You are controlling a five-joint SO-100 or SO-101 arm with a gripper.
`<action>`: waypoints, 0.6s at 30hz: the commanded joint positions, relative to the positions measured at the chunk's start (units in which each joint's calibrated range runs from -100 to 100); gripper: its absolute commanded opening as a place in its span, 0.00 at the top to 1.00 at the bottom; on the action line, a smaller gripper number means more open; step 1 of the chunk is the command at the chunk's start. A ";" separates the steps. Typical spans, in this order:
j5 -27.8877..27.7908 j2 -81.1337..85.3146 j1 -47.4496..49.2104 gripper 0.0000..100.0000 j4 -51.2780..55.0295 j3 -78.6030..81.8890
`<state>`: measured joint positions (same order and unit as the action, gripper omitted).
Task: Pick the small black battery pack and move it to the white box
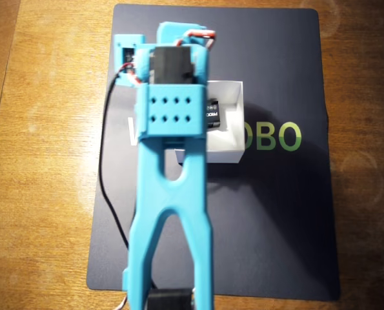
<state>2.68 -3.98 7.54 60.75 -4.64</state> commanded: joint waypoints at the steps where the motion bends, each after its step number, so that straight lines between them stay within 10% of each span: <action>1: 0.17 5.61 6.01 0.86 2.79 -2.48; 18: 0.28 21.30 25.13 0.86 10.24 22.28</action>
<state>2.68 9.66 32.39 74.01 9.36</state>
